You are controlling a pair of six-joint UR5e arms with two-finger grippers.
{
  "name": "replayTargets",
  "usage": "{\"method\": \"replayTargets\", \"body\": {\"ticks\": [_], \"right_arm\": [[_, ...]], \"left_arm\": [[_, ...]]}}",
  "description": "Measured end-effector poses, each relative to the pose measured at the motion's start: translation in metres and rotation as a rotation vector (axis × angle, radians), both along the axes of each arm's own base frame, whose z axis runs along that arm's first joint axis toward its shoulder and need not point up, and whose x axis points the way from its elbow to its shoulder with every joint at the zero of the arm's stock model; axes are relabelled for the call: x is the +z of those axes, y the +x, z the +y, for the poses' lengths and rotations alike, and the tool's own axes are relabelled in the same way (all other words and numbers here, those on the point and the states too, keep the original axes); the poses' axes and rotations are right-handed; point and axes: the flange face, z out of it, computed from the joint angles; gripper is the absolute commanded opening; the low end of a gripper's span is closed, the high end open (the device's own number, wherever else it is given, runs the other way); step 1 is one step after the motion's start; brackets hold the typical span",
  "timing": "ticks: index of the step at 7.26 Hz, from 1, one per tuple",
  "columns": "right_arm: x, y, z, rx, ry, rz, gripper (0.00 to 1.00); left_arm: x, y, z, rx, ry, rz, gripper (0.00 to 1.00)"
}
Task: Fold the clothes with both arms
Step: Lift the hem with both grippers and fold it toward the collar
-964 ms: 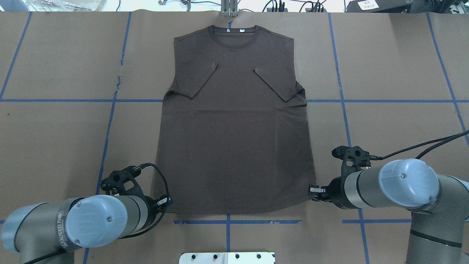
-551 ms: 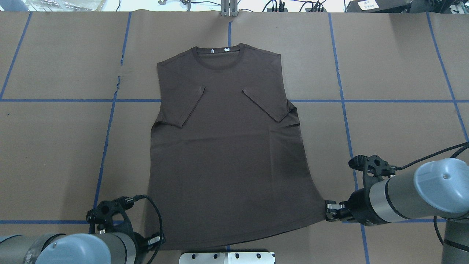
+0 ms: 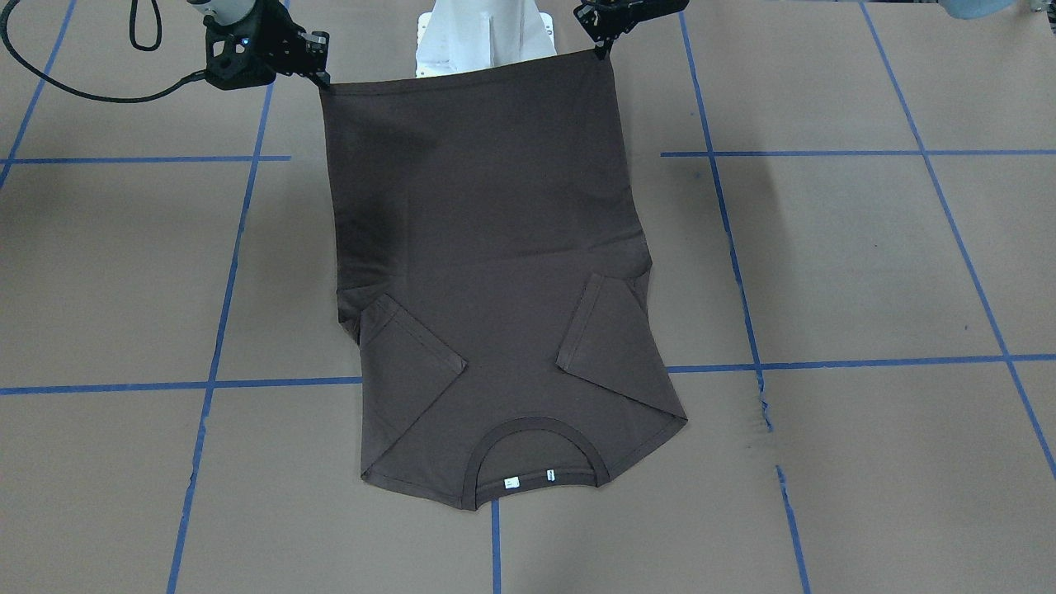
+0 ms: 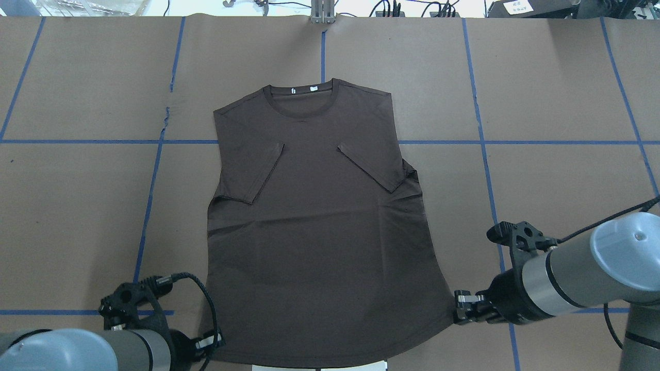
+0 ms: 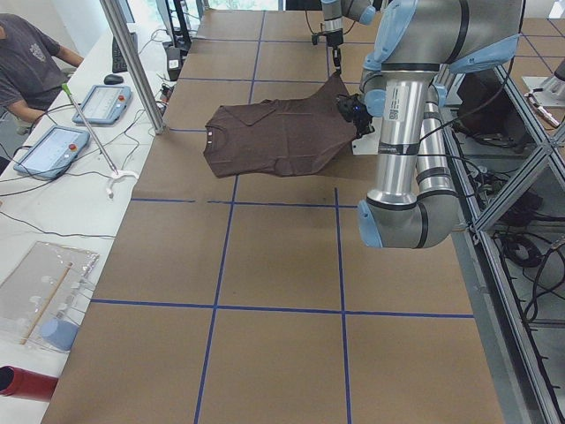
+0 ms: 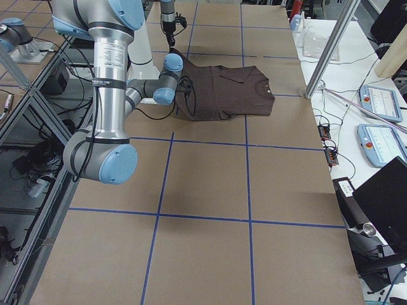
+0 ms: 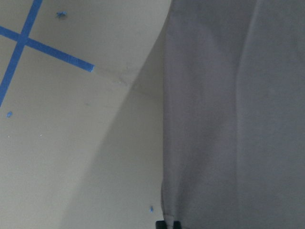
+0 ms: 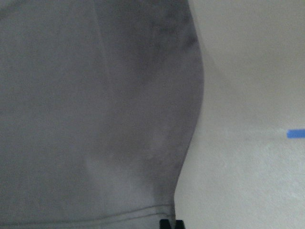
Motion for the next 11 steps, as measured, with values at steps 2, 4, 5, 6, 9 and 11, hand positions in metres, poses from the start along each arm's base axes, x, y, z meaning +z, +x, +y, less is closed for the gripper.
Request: {"method": "replayTargets", "body": {"ticks": [2, 4, 5, 6, 9, 11], "right_arm": [[-0.015, -0.016, -0.068, 0.11, 0.025, -0.03, 0.0], [-0.031, -0.014, -0.153, 0.231, 0.066, -0.04, 0.0], [-0.035, -0.01, -0.189, 0.277, 0.086, -0.033, 0.0], [-0.039, -0.009, -0.222, 0.316, 0.095, -0.024, 0.0], [-0.044, -0.017, -0.296, 0.388, 0.078, 0.014, 0.0], [-0.043, -0.023, -0.344, 0.424, 0.05, 0.051, 0.0]], "left_arm": [[0.007, -0.012, -0.052, -0.11, -0.001, -0.023, 0.0], [0.014, -0.019, -0.106, -0.189, 0.035, -0.056, 0.0], [0.012, -0.03, -0.136, -0.214, 0.068, -0.063, 0.0], [0.01, -0.035, -0.17, -0.237, 0.091, -0.078, 0.0], [0.027, -0.027, -0.269, -0.29, 0.156, -0.132, 0.0], [0.066, -0.016, -0.325, -0.313, 0.202, -0.138, 0.0]]}}
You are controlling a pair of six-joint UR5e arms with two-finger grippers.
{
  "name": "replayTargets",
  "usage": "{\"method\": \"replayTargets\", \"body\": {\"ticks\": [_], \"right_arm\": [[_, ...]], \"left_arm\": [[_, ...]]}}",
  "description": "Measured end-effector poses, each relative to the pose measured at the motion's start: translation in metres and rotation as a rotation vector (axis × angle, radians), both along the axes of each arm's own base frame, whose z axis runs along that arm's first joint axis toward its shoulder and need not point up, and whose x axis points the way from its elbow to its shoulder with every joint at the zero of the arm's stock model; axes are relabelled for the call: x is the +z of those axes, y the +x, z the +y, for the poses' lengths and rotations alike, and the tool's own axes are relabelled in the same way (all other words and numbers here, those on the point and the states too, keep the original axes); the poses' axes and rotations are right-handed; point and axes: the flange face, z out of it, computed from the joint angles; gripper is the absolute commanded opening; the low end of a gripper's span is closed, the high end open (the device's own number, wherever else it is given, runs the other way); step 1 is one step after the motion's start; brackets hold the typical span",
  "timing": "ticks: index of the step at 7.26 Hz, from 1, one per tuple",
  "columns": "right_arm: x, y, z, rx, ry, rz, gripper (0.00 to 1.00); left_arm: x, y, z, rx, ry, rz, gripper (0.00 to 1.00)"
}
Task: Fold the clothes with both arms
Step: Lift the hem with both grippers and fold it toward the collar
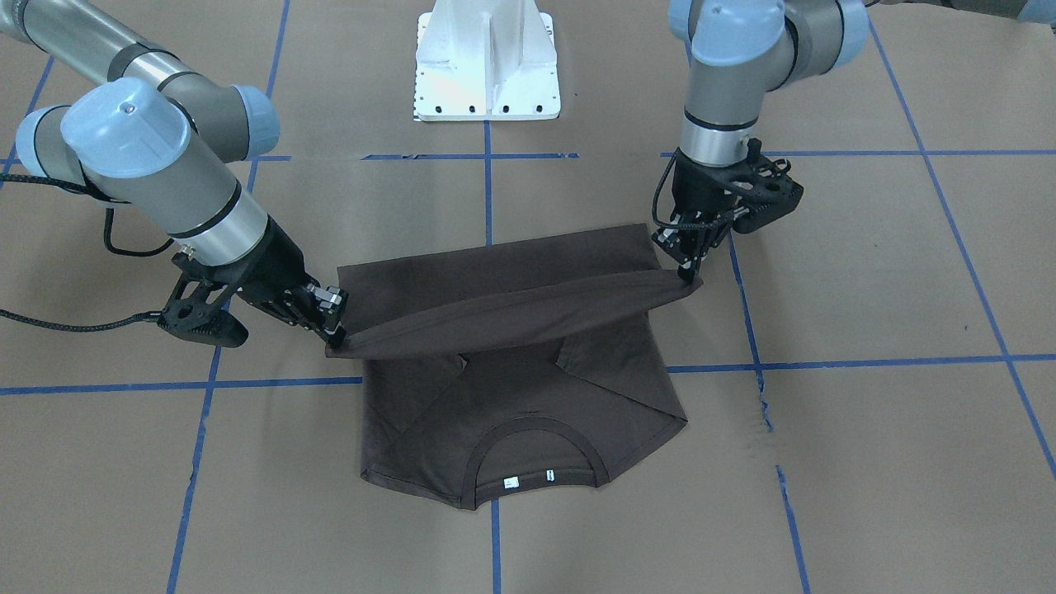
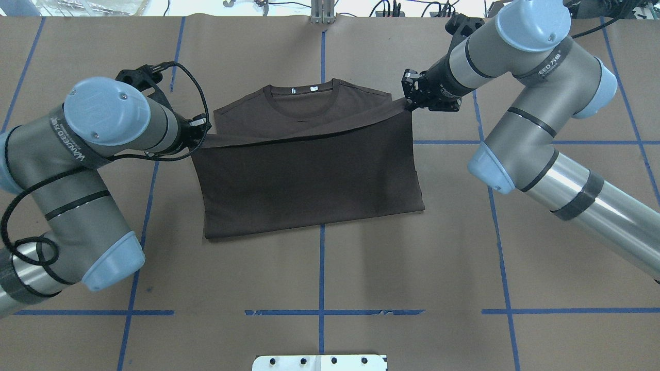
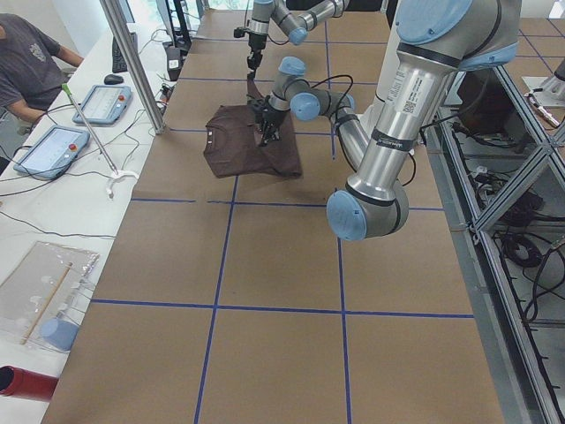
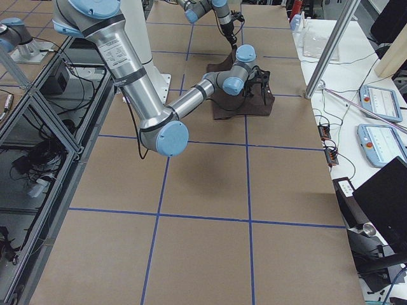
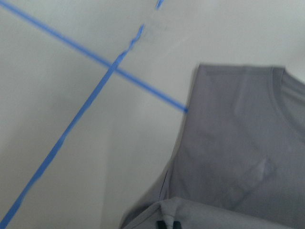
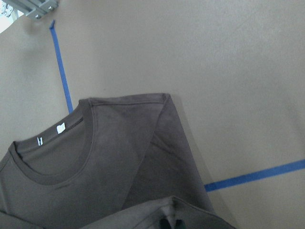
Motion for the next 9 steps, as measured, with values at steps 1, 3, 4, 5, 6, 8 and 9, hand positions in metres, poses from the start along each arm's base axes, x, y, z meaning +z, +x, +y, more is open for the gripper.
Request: {"method": "replayTargets", "body": {"ticks": [1, 3, 4, 5, 6, 8, 9], "right_arm": [[0.002, -0.004, -0.021, 0.011, -0.02, 0.014, 0.0], [0.006, -0.014, -0.047, 0.014, -0.054, 0.034, 0.0], [0.004, -0.018, -0.055, 0.017, -0.061, 0.04, 0.0], [0.001, -0.022, -0.063, 0.019, -0.064, 0.046, 0.0], [0.0, -0.026, -0.069, 0.022, -0.067, 0.052, 0.0], [0.005, -0.031, -0.078, 0.038, -0.074, 0.074, 0.0], [0.006, -0.033, -0.081, 0.043, -0.075, 0.08, 0.0]], "left_arm": [[0.02, 0.0, -0.024, -0.005, 0.024, -0.01, 0.0], [0.037, -0.003, -0.054, -0.018, 0.057, -0.014, 0.0], [0.032, 0.001, -0.064, -0.024, 0.065, -0.008, 0.0], [0.024, 0.007, -0.073, -0.028, 0.068, -0.003, 0.0], [0.017, 0.014, -0.08, -0.032, 0.065, -0.001, 0.0], [0.013, 0.023, -0.091, -0.039, 0.057, -0.005, 0.0], [0.012, 0.022, -0.094, -0.044, 0.057, -0.006, 0.0]]}}
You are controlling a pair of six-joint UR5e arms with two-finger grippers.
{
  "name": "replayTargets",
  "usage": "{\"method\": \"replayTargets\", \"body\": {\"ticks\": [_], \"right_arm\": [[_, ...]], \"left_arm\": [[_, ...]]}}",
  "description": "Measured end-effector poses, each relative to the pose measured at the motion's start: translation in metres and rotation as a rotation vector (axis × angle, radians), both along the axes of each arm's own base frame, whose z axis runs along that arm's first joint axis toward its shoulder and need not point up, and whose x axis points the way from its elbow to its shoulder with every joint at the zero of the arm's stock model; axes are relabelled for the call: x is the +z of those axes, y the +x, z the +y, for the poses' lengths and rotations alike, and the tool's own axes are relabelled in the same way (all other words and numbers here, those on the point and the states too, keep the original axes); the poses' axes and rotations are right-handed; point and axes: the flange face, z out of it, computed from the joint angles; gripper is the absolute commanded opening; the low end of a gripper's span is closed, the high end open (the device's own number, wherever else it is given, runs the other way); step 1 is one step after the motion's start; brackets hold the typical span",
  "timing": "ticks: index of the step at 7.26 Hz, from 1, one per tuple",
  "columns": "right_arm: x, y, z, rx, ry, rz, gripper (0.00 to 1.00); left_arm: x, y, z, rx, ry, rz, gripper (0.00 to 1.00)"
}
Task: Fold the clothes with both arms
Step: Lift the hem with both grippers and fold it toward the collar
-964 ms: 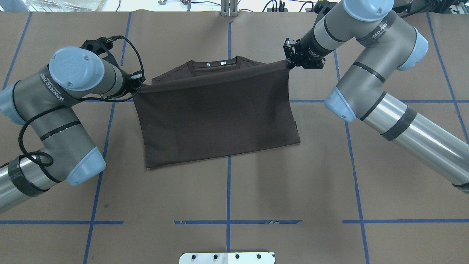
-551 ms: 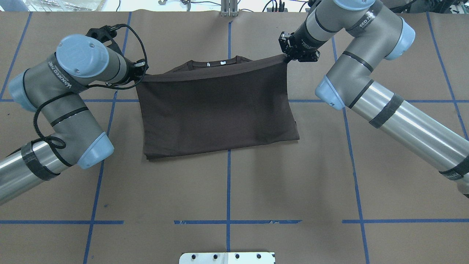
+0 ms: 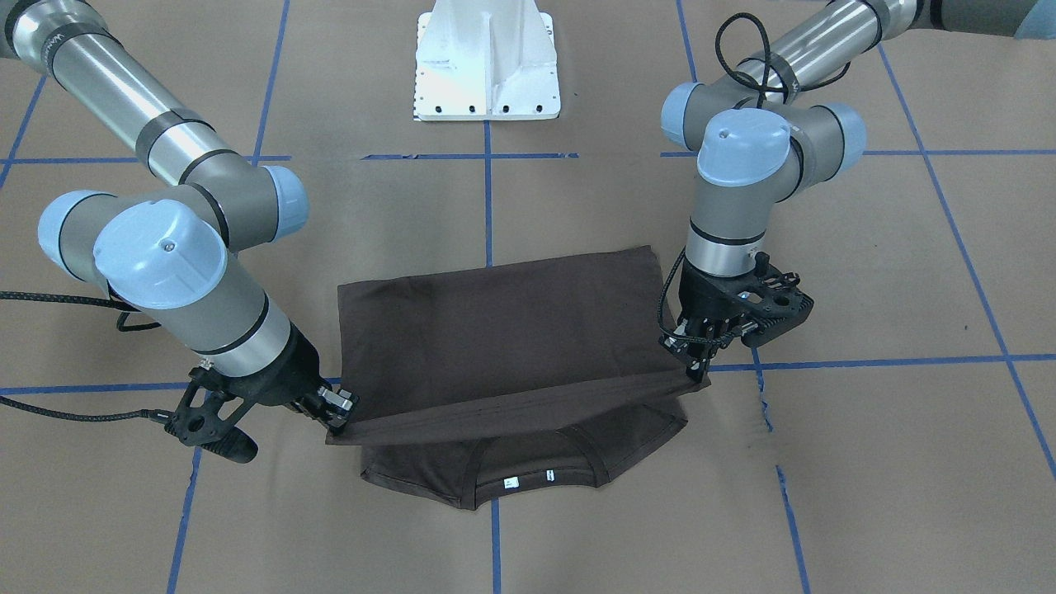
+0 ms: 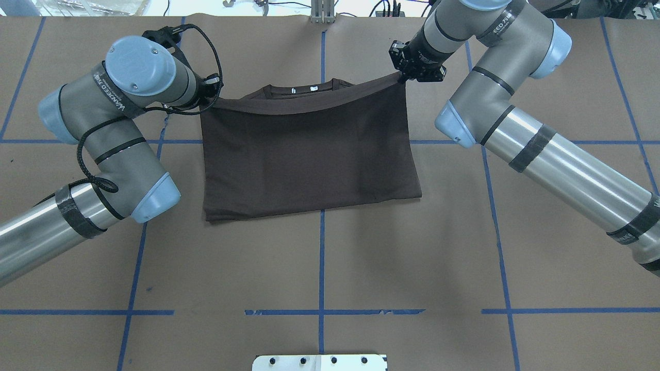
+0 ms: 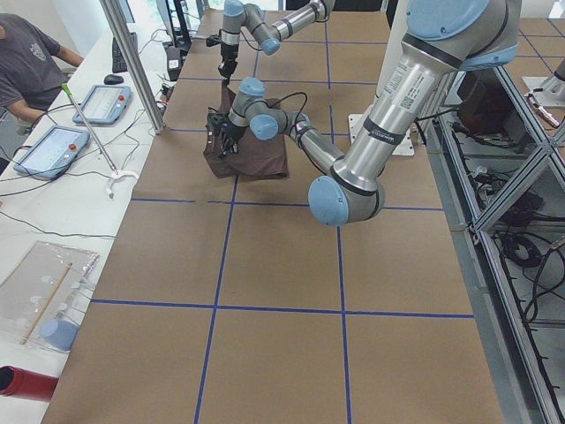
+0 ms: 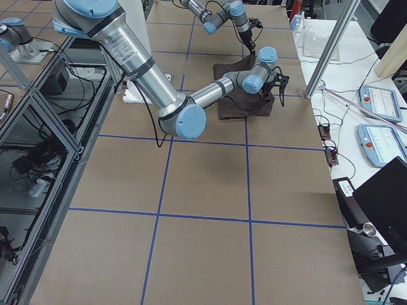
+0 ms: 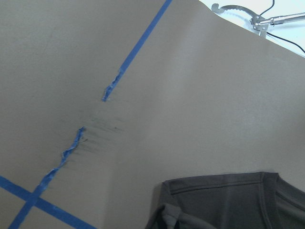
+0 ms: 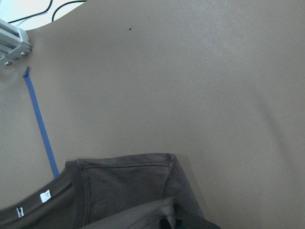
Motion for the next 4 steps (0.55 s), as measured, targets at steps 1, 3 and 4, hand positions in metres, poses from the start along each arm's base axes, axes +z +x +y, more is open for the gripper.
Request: {"method": "replayTargets", "body": {"ticks": [1, 3, 4], "right_arm": [[0.001, -0.004, -0.005, 0.003, 0.001, 0.003, 0.0], [0.002, -0.009, -0.015, 0.009, 0.0, 0.008, 0.0], [0.001, -0.01, -0.017, 0.011, 0.001, 0.008, 0.0]], "left_arm": [[0.0, -0.002, -0.004, -0.007, -0.001, -0.001, 0.0], [0.002, -0.006, -0.011, -0.018, -0.004, -0.006, 0.0], [0.003, -0.006, -0.013, -0.02, -0.005, -0.007, 0.0]]}}
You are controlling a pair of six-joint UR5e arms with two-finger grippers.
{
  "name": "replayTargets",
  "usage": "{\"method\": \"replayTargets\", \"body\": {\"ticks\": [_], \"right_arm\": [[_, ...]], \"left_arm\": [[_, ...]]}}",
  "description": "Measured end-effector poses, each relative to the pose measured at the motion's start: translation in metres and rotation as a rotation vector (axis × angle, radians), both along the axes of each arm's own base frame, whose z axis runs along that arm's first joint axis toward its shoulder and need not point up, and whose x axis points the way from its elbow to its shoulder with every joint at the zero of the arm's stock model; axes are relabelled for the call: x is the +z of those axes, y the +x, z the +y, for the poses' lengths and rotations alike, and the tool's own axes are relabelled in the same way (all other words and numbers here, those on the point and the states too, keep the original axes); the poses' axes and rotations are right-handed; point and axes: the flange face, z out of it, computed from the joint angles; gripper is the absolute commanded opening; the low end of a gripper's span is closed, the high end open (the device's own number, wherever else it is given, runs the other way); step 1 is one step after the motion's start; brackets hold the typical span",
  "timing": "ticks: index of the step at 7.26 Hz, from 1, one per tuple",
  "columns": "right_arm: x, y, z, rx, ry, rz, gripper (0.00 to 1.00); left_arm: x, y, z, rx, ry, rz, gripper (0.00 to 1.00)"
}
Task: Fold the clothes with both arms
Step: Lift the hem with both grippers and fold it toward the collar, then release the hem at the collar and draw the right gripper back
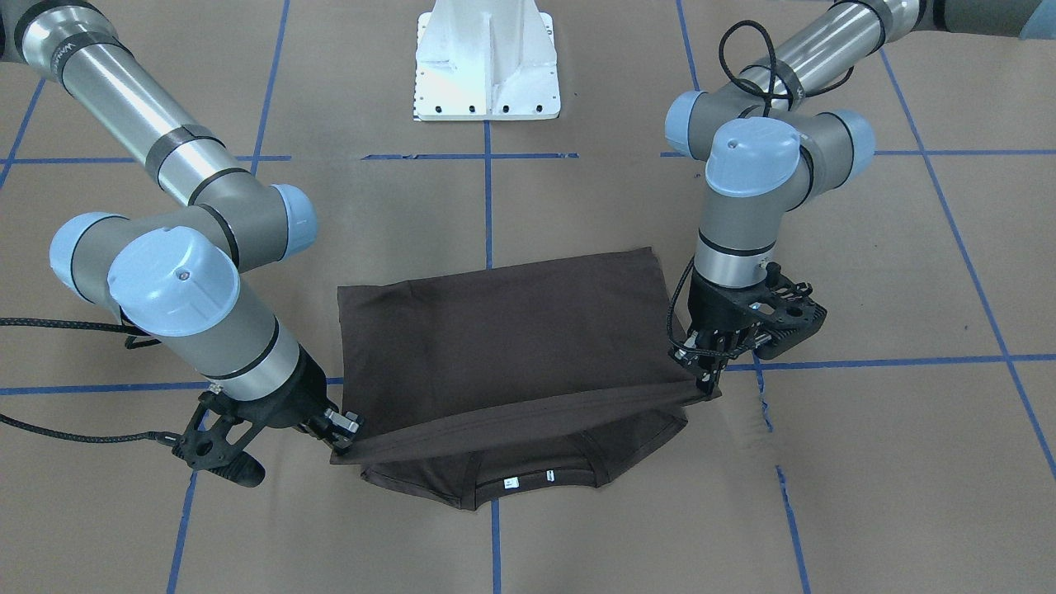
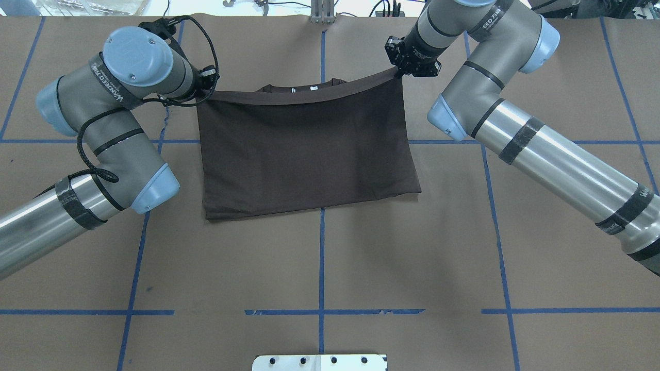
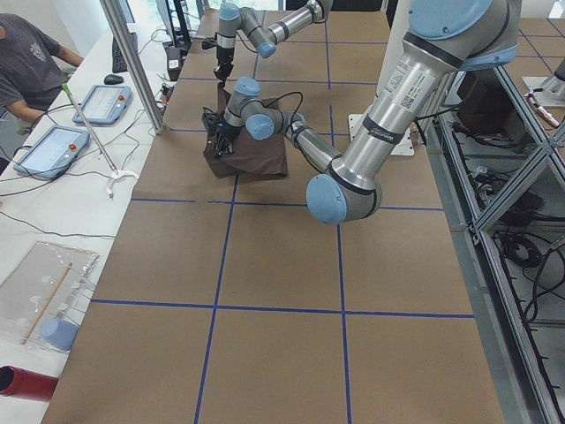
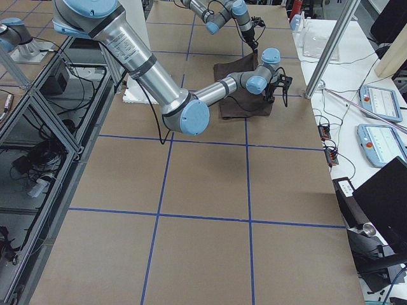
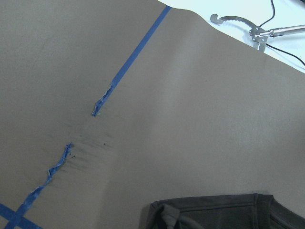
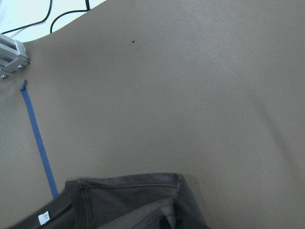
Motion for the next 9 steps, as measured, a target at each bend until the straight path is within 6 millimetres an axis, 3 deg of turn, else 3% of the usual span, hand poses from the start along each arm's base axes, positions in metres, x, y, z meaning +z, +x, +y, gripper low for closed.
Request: {"method": "replayTargets", "body": {"ticks": [2, 3, 4, 5, 8, 9], "right_arm": [[-0.006, 0.0, -0.001, 0.001, 0.01, -0.01, 0.0], [-0.009, -0.001, 0.0, -0.001, 0.021, -0.02, 0.0], [-0.008, -0.001, 0.002, -0.004, 0.034, -0.031, 0.56], [-0.005, -0.001, 0.004, -0.006, 0.041, -0.037, 1.0], [0.011, -0.001, 0.01, -0.012, 0.038, -0.036, 1.0], [0.018, 0.0, 0.021, -0.02, 0.04, -0.041, 1.0]], "left_arm": [[-0.002, 0.002, -0.001, 0.0, -0.001, 0.0, 0.0], [-0.001, 0.005, -0.001, 0.001, -0.002, -0.003, 0.18], [-0.001, 0.007, -0.002, 0.003, -0.003, -0.005, 0.84], [0.0, 0.008, -0.002, 0.004, -0.003, -0.007, 1.0], [-0.003, 0.011, -0.003, 0.007, -0.001, -0.012, 1.0], [-0.007, 0.011, -0.003, 0.008, 0.001, -0.007, 1.0]]}}
